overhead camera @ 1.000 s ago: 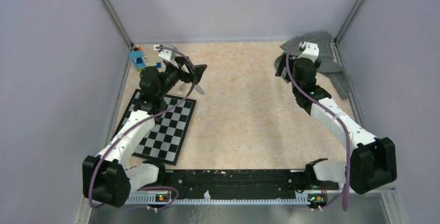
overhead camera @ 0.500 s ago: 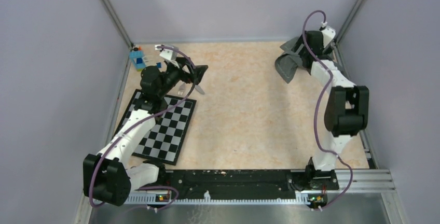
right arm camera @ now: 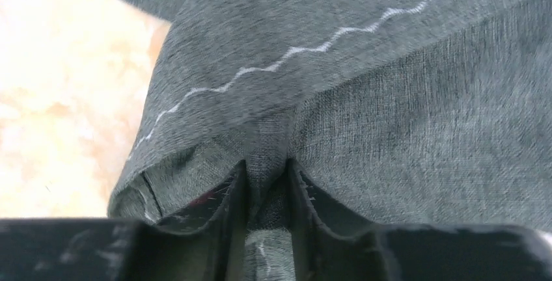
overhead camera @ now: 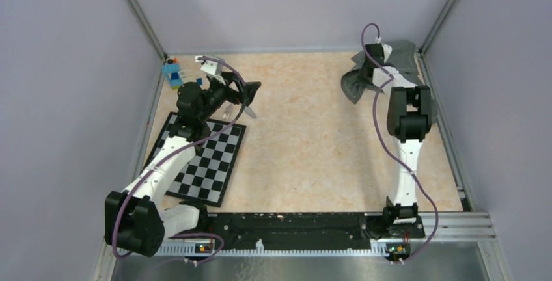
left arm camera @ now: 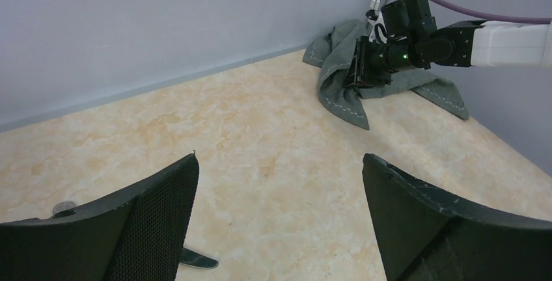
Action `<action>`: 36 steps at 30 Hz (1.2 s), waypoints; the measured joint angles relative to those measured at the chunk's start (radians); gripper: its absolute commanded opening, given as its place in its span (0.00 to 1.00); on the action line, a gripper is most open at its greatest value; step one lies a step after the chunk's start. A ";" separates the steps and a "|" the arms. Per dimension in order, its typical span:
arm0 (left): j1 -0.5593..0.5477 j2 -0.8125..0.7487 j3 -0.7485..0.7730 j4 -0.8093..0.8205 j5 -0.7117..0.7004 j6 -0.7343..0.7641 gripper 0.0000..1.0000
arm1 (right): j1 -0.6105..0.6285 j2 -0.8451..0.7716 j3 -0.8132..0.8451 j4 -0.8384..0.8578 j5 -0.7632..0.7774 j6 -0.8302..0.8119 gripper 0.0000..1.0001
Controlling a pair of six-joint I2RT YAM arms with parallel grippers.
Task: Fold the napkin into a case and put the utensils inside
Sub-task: Move the crumpled napkin to the corner of the board.
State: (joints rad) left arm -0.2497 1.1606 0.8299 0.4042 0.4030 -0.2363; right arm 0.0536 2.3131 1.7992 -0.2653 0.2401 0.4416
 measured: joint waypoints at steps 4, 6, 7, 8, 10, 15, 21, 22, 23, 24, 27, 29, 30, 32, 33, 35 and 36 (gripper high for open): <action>0.000 0.001 0.000 -0.002 0.000 0.000 0.98 | 0.048 -0.045 -0.072 -0.005 0.004 -0.031 0.00; 0.000 0.001 0.000 -0.002 -0.001 0.000 0.98 | 0.112 -0.143 -0.214 -0.008 0.005 -0.039 0.00; 0.000 0.001 0.000 -0.002 -0.002 0.000 0.98 | 0.152 -0.196 -0.284 -0.013 0.005 -0.040 0.00; 0.000 0.002 0.000 -0.002 -0.004 0.000 0.98 | 0.212 -0.264 -0.376 -0.018 0.002 -0.039 0.00; 0.000 0.002 0.000 -0.003 -0.005 0.000 0.98 | 0.340 -0.384 -0.533 -0.029 -0.006 -0.025 0.00; 0.000 0.003 0.000 -0.008 -0.015 0.000 0.98 | 0.705 -0.655 -0.837 -0.055 -0.118 0.061 0.32; 0.000 0.003 0.000 -0.014 -0.034 0.000 0.98 | 0.748 -0.887 -0.935 -0.096 -0.179 0.131 0.60; 0.000 0.003 0.000 -0.016 -0.036 -0.001 0.98 | 0.721 -0.921 -0.932 -0.097 -0.172 0.129 0.60; 0.000 0.003 0.000 -0.019 -0.039 -0.001 0.98 | 0.682 -0.953 -0.925 -0.101 -0.166 0.129 0.61; 0.000 0.003 0.000 -0.021 -0.043 -0.001 0.98 | 0.647 -0.971 -0.918 -0.101 -0.159 0.132 0.60; 0.000 0.003 0.000 -0.031 -0.053 -0.001 0.98 | 0.459 -0.994 -0.893 -0.086 -0.177 0.164 0.54; -0.001 0.003 0.000 -0.034 -0.057 -0.001 0.98 | 0.336 -0.983 -0.893 -0.071 -0.203 0.185 0.49; -0.002 0.003 0.000 -0.038 -0.057 -0.001 0.98 | 0.272 -0.969 -0.893 -0.066 -0.224 0.195 0.48; -0.006 0.006 0.001 -0.041 -0.056 -0.001 0.98 | 0.183 -0.919 -0.878 -0.075 -0.247 0.206 0.49; -0.009 0.011 0.003 -0.044 -0.054 -0.002 0.98 | 0.155 -0.889 -0.866 -0.088 -0.258 0.205 0.50; -0.020 0.035 0.021 -0.058 -0.042 -0.003 0.98 | 0.109 -0.856 -0.860 -0.106 -0.278 0.201 0.54; -0.027 0.053 0.033 -0.066 -0.031 -0.006 0.98 | 0.093 -0.854 -0.863 -0.117 -0.288 0.195 0.56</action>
State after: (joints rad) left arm -0.2764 1.2137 0.8631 0.3386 0.3721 -0.2424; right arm 0.1467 1.4590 0.9367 -0.3828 -0.0483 0.6365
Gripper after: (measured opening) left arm 0.986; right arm 0.512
